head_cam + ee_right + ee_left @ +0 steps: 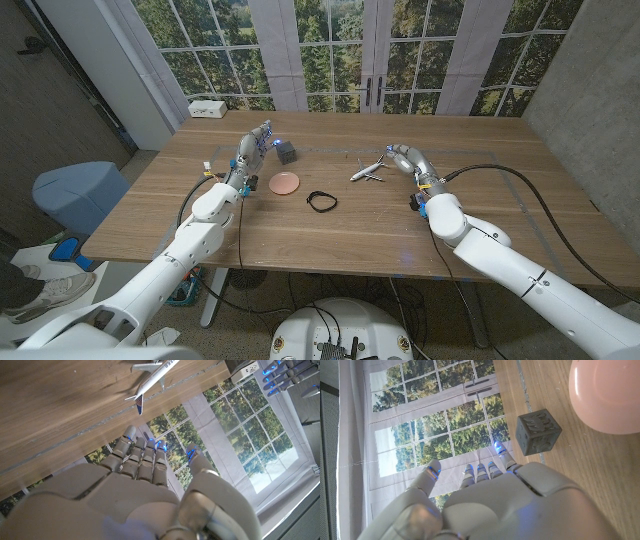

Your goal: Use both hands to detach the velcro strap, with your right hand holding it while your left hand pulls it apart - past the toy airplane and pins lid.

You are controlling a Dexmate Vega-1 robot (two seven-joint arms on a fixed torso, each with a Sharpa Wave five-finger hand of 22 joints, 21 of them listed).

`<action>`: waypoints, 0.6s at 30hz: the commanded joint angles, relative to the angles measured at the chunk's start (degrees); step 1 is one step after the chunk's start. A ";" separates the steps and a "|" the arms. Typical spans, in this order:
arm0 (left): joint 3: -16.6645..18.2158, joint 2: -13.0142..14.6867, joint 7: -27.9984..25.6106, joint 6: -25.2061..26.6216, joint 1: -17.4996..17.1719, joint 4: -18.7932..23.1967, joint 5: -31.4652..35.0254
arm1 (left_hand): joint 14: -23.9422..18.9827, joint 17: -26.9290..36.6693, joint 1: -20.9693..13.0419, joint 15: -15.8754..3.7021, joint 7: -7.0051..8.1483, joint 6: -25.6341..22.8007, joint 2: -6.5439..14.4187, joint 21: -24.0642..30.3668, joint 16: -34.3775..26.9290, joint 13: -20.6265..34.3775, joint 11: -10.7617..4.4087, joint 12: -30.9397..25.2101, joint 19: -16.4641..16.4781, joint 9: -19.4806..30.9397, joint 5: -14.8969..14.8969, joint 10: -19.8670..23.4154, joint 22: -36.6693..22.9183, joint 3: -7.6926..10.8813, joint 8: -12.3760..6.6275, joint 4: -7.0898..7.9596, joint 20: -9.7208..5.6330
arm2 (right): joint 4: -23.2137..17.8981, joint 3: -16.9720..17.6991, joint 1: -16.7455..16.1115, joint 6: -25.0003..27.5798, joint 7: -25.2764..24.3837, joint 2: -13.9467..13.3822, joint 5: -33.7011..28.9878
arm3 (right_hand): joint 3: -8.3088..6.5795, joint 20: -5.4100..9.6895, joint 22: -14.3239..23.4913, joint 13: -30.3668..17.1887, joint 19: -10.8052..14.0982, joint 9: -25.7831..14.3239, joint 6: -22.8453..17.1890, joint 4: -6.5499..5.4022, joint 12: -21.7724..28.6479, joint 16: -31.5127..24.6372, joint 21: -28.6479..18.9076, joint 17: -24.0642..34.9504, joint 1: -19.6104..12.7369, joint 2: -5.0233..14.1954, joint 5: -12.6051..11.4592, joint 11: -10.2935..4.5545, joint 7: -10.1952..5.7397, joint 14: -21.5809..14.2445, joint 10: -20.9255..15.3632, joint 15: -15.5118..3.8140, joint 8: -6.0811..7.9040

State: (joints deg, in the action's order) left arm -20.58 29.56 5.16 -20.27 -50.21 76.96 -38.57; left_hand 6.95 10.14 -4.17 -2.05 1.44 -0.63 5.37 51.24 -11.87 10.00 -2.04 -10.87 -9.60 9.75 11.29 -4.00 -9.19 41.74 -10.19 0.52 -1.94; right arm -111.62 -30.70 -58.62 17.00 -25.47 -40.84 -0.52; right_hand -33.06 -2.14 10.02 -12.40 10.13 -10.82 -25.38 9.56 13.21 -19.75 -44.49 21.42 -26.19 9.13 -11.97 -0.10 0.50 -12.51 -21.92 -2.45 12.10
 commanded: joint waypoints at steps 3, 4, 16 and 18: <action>0.19 0.25 0.14 -0.45 -0.58 0.75 -0.15 | -0.35 0.14 0.25 -1.74 0.36 -0.46 2.99 -0.28 0.20 0.14 -0.15 -0.40 -2.39 0.08 0.52 0.18 -0.24 0.20 -0.24 -0.15 -0.71 | -2.76 -3.96 1.36 4.81 0.66 -0.05 -7.67 | 0.22 2.36 0.09 -0.32 1.30 -0.11 -0.95 0.42 0.51 -0.59 0.07 0.32 -1.73 -0.20 -0.55 0.10 0.42 -0.09 -0.98 -1.22 0.24; 0.21 0.25 0.15 -0.52 -0.59 0.72 -0.14 | -0.36 0.14 0.26 -1.79 0.32 -0.47 3.00 -0.31 0.20 0.14 -0.16 -0.39 -2.37 0.09 0.52 0.17 -0.24 0.20 -0.24 -0.15 -0.72 | -2.72 -4.36 1.59 5.02 0.69 0.05 -8.38 | 0.21 2.47 0.08 -0.33 1.37 -0.11 -0.99 0.46 0.51 -0.63 0.07 0.34 -1.86 -0.20 -0.58 0.11 0.43 -0.11 -1.00 -1.33 0.24; 0.56 0.43 0.27 -0.95 -1.08 1.00 -0.42 | -0.48 0.15 0.33 -1.69 0.31 -0.49 3.05 -0.66 0.27 0.14 -0.06 -0.39 -2.15 0.09 0.54 0.26 -0.25 0.25 -0.21 -0.19 -0.79 | -3.34 -8.53 3.69 8.85 2.05 0.92 -16.56 | 0.18 5.13 0.01 -0.48 3.44 -0.12 -2.59 1.31 0.89 -1.43 -0.09 0.44 -5.25 -1.07 -0.96 -0.47 0.31 -1.20 -2.45 -2.62 0.47; 0.62 0.48 0.19 -0.91 -1.25 1.16 -0.50 | -0.49 0.15 0.35 -1.71 0.27 -0.48 3.05 -0.75 0.29 0.14 -0.10 -0.39 -2.09 0.09 0.55 0.29 -0.25 0.26 -0.20 -0.19 -0.81 | -3.44 -9.18 4.00 9.39 2.68 0.95 -17.63 | 0.19 4.93 0.01 -0.49 3.44 -0.13 -2.79 1.31 0.96 -1.46 -0.04 0.44 -5.61 -1.14 -0.99 -0.53 0.00 -1.20 -2.68 -2.76 0.50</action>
State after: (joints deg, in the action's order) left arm -20.30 29.79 5.38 -20.83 -50.85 77.59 -38.86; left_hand 6.64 10.15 -4.17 -1.73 1.44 -0.63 5.37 50.82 -11.54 10.00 -2.04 -10.87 -9.61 9.74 11.29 -4.01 -9.19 41.74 -10.19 0.53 -1.94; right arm -114.22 -36.46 -56.19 22.99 -24.40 -40.48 -11.53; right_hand -32.82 2.18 9.86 -12.66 12.77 -10.81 -27.63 10.60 13.79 -20.81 -44.50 21.69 -31.01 8.39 -12.66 -0.63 0.91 -13.36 -23.87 -2.23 12.30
